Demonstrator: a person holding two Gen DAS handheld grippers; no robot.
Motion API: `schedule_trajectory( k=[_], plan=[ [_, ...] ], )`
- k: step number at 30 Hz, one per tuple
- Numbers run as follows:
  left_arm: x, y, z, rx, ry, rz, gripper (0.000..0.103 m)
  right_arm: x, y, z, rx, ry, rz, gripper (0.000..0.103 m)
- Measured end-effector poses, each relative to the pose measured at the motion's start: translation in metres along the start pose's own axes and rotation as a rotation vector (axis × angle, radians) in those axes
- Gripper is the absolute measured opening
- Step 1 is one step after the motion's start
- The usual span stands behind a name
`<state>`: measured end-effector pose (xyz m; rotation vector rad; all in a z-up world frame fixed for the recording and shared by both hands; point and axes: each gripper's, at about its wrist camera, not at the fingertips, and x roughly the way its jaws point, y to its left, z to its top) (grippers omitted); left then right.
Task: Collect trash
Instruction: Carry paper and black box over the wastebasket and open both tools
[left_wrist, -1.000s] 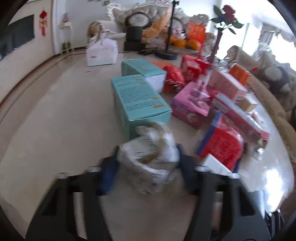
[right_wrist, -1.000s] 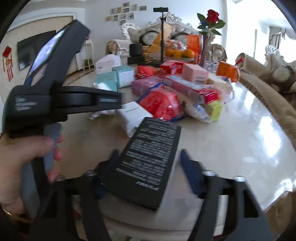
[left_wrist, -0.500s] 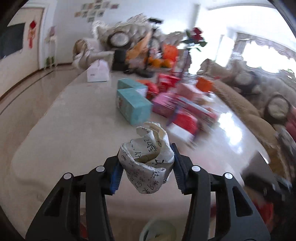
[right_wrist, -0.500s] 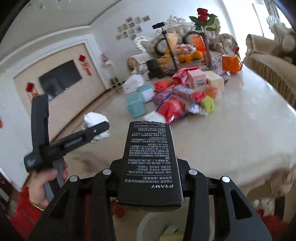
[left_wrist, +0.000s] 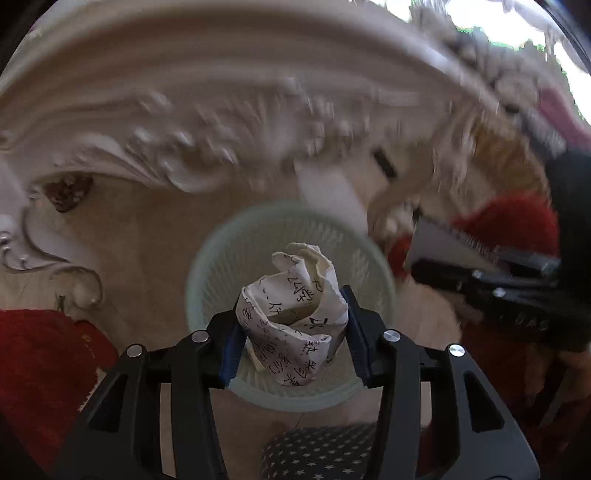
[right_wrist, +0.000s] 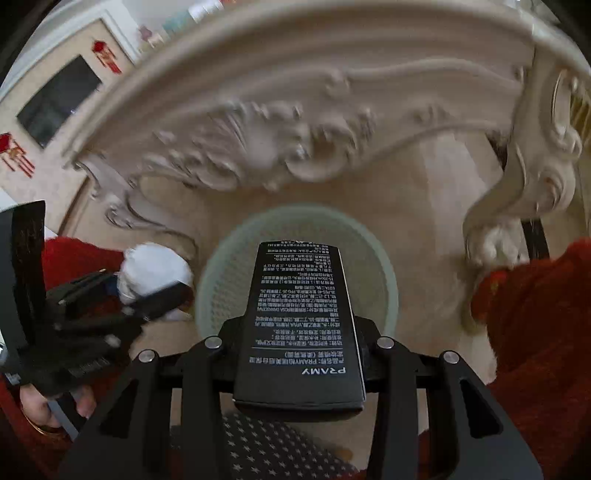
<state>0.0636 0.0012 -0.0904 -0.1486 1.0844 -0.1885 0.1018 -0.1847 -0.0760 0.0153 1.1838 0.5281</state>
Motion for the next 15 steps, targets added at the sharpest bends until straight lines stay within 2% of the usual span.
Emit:
schedule_trajectory(
  k=[3, 4, 5, 6, 7, 8, 15],
  plan=[
    [0.018, -0.001, -0.002, 0.015, 0.044, 0.007, 0.050, 0.004, 0.006, 0.005, -0.018, 0.004, -0.012, 0.039],
    [0.023, -0.001, -0.001, 0.012, 0.058, 0.001, 0.055, 0.006, 0.006, 0.004, -0.024, 0.007, -0.015, 0.040],
    [0.025, -0.001, -0.001, 0.006, 0.061, 0.005, 0.070, 0.011, 0.008, 0.005, -0.030, 0.016, -0.018, 0.042],
    [0.027, -0.001, -0.001, 0.005, 0.060, 0.020, 0.079, 0.015, 0.008, 0.003, -0.029, 0.020, -0.030, 0.058],
    [0.030, -0.001, 0.000, 0.006, 0.061, 0.028, 0.087, 0.015, 0.006, 0.001, -0.025, 0.018, -0.044, 0.067],
    [0.031, -0.001, 0.000, 0.006, 0.059, 0.041, 0.088, 0.016, 0.004, -0.001, -0.022, 0.010, -0.055, 0.074],
    [0.030, 0.017, -0.003, -0.054, 0.027, 0.059, 0.093, 0.018, -0.016, -0.001, 0.067, 0.004, -0.060, 0.074]
  ],
)
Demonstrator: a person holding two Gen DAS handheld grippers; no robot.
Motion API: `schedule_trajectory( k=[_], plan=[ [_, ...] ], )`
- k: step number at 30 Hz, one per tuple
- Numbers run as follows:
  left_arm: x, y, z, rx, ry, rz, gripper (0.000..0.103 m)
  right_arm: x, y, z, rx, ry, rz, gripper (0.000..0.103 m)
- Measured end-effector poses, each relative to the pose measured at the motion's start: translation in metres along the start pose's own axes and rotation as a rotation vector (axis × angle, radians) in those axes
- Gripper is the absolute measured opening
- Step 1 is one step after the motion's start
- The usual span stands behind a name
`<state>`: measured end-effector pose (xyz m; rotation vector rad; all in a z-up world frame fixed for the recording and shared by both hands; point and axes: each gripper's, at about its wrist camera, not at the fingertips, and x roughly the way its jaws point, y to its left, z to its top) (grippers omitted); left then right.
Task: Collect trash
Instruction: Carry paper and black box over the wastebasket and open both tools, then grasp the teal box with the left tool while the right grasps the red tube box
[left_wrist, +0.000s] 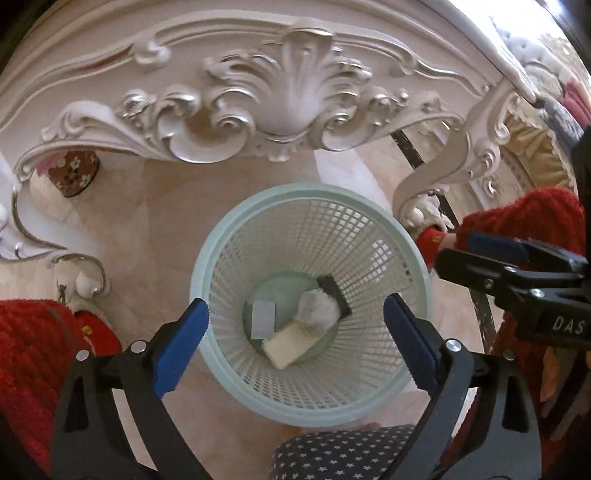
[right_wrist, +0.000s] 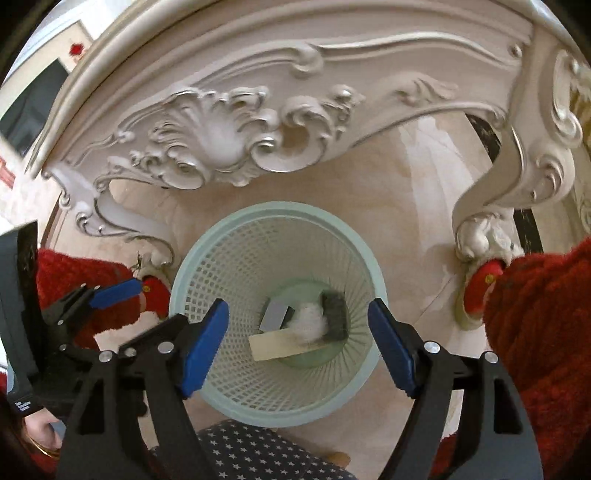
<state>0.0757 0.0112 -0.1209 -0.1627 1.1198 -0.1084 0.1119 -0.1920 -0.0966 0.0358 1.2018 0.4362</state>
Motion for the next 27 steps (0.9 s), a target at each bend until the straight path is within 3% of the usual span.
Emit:
schedule_trajectory(
  k=[17, 23, 27],
  plan=[
    [0.002, 0.007, -0.005, -0.012, 0.021, 0.065, 0.093, -0.005, -0.002, -0.003, 0.010, -0.038, -0.024, 0.074],
    [-0.054, 0.018, 0.000, -0.079, -0.109, 0.023, 0.093, -0.069, 0.009, -0.002, -0.061, -0.285, 0.076, 0.074],
    [-0.116, 0.022, 0.034, -0.093, -0.235, 0.008, 0.093, -0.128, 0.021, 0.028, -0.179, -0.471, 0.116, 0.074]
  ],
)
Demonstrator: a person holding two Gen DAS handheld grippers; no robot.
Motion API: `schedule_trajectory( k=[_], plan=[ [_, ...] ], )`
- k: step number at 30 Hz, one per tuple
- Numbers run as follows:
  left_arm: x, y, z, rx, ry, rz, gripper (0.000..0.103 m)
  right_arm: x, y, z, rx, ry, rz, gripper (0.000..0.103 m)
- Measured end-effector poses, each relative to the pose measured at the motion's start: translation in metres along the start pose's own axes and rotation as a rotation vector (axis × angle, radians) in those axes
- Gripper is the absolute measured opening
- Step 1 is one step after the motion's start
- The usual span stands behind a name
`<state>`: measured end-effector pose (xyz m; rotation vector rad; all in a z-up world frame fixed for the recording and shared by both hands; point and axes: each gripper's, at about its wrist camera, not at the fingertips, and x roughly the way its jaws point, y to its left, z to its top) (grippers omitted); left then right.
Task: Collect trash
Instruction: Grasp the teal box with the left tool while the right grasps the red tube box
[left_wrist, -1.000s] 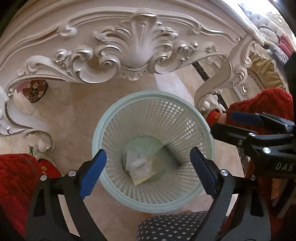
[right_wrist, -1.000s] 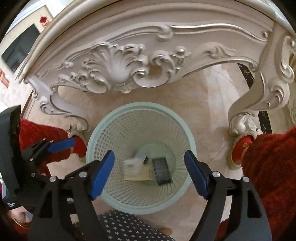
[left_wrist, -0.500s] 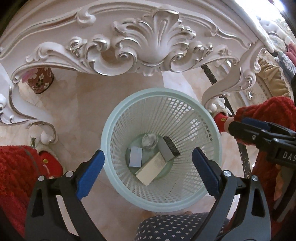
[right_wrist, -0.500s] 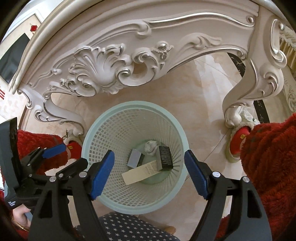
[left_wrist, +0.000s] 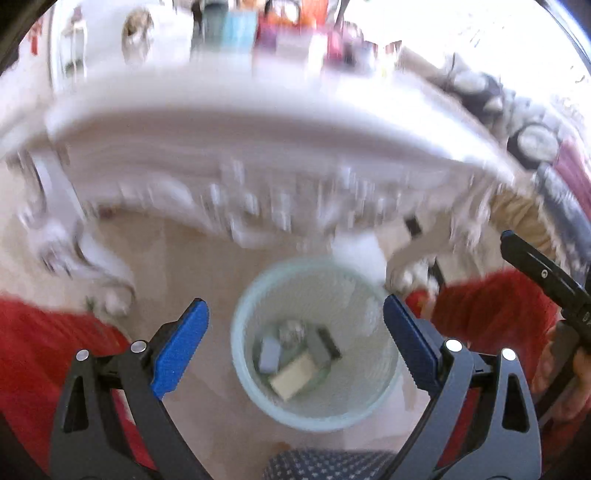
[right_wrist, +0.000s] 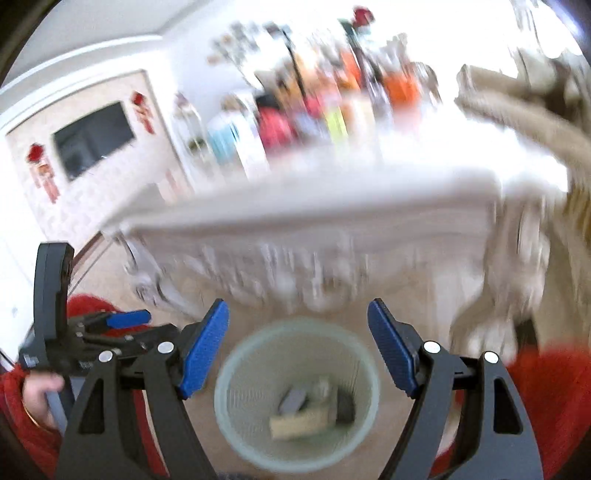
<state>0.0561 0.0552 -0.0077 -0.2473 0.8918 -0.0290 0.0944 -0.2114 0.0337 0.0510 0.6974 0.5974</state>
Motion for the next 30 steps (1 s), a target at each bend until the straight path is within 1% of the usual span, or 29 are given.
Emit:
schedule_trajectory(
  k=[2, 3, 4, 6, 7, 8, 9, 11, 14, 16, 17, 18, 20, 23, 28, 29, 30],
  plan=[
    [-0.021, -0.001, 0.040, 0.013, -0.080, 0.020, 0.093, -0.003, -0.001, 0.041, -0.033, -0.061, 0.004, 0.074],
    [-0.025, -0.001, 0.056, 0.010, -0.101, 0.031, 0.093, -0.002, -0.001, 0.057, -0.043, -0.078, 0.005, 0.074],
    [-0.029, 0.000, 0.084, 0.008, -0.134, 0.063, 0.093, 0.002, -0.001, 0.074, -0.056, -0.093, -0.002, 0.074],
    [-0.027, -0.001, 0.119, 0.008, -0.173, 0.119, 0.093, 0.018, -0.001, 0.112, -0.107, -0.110, -0.026, 0.074],
    [-0.019, 0.001, 0.146, -0.004, -0.181, 0.177, 0.093, 0.027, -0.001, 0.128, -0.129, -0.106, -0.034, 0.074],
    [-0.014, 0.003, 0.161, -0.017, -0.178, 0.202, 0.093, 0.041, -0.002, 0.147, -0.146, -0.092, -0.034, 0.074],
    [-0.005, 0.007, 0.183, -0.041, -0.171, 0.217, 0.093, 0.048, -0.005, 0.155, -0.155, -0.080, -0.031, 0.074],
    [0.008, 0.015, 0.209, -0.079, -0.162, 0.232, 0.093, 0.076, -0.003, 0.181, -0.187, -0.040, -0.030, 0.074],
    [0.034, 0.026, 0.248, -0.140, -0.138, 0.274, 0.093, 0.112, 0.003, 0.206, -0.255, 0.023, -0.024, 0.073],
    [0.050, 0.033, 0.264, -0.161, -0.113, 0.295, 0.093, 0.143, 0.007, 0.222, -0.319, 0.071, -0.046, 0.072],
    [0.054, 0.040, 0.268, -0.168, -0.104, 0.296, 0.093, 0.149, 0.009, 0.223, -0.341, 0.084, -0.055, 0.072],
    [0.062, 0.044, 0.275, -0.179, -0.091, 0.300, 0.093, 0.164, 0.011, 0.229, -0.379, 0.103, -0.077, 0.071],
    [0.071, 0.050, 0.281, -0.194, -0.082, 0.304, 0.093, 0.181, 0.013, 0.234, -0.421, 0.130, -0.089, 0.068],
    [0.086, 0.057, 0.292, -0.207, -0.063, 0.312, 0.093, 0.202, 0.010, 0.242, -0.441, 0.174, -0.080, 0.068],
    [0.108, 0.064, 0.301, -0.205, -0.023, 0.335, 0.093, 0.220, 0.009, 0.243, -0.464, 0.216, -0.095, 0.068],
    [0.109, 0.064, 0.301, -0.197, -0.022, 0.338, 0.093, 0.224, 0.008, 0.244, -0.466, 0.222, -0.096, 0.067],
    [0.110, 0.064, 0.301, -0.189, -0.024, 0.343, 0.093, 0.229, 0.007, 0.244, -0.465, 0.232, -0.095, 0.061]
  ],
)
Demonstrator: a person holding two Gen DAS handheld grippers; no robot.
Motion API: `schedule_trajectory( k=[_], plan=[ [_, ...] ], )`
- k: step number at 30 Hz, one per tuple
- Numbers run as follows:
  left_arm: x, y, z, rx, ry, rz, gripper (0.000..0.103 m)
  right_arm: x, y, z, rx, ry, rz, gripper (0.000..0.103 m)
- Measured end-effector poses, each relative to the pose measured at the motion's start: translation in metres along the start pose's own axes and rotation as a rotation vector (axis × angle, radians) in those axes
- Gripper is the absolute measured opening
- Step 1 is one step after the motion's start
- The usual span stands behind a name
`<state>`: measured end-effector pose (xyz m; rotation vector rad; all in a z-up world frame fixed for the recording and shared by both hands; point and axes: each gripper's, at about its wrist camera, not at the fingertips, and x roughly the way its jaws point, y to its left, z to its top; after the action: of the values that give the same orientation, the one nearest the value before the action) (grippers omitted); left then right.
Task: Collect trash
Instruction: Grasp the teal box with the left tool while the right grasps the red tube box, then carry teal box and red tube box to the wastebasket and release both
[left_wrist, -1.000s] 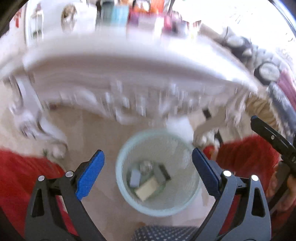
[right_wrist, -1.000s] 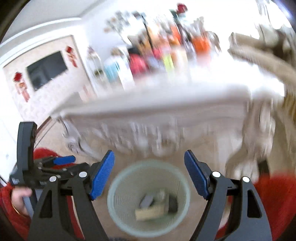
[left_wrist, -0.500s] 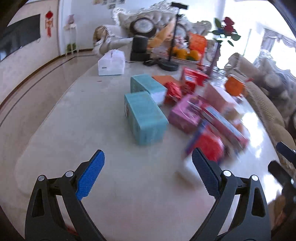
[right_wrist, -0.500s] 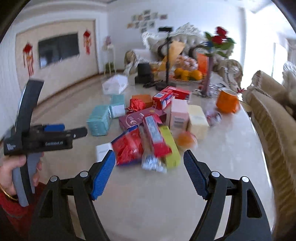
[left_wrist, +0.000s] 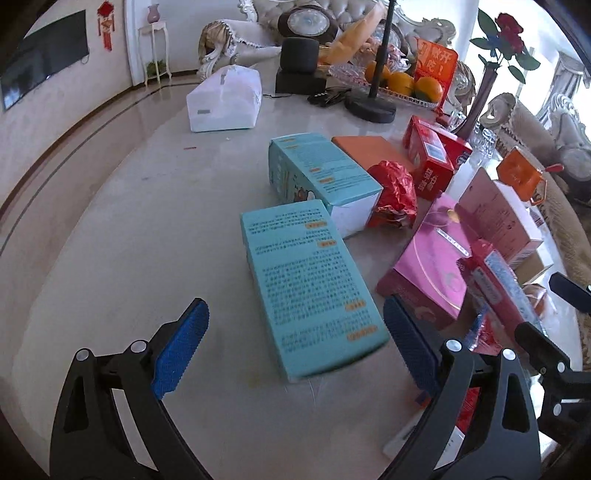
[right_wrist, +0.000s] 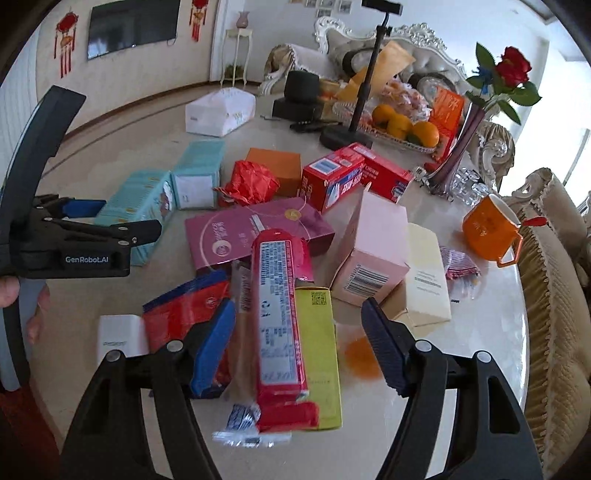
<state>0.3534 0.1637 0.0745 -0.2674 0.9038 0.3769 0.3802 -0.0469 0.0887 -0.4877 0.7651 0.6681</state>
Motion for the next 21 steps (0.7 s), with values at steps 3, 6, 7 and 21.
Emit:
schedule_trajectory(
  k=[3, 6, 7, 21],
  plan=[
    [0.004, -0.002, 0.002, 0.020, -0.015, 0.016, 0.093, 0.012, 0.000, 0.001, -0.003, 0.028, 0.016, 0.056],
    [0.015, -0.003, 0.004, 0.026, 0.008, 0.006, 0.093, 0.016, 0.005, 0.000, -0.017, 0.025, 0.007, 0.047],
    [0.019, -0.001, 0.004, 0.025, 0.020, -0.005, 0.088, 0.016, 0.006, 0.000, -0.014, 0.021, 0.019, 0.042],
    [-0.021, 0.033, -0.004, 0.037, -0.083, -0.039, 0.049, -0.050, -0.028, -0.008, 0.299, -0.161, 0.198, 0.025]
  ],
)
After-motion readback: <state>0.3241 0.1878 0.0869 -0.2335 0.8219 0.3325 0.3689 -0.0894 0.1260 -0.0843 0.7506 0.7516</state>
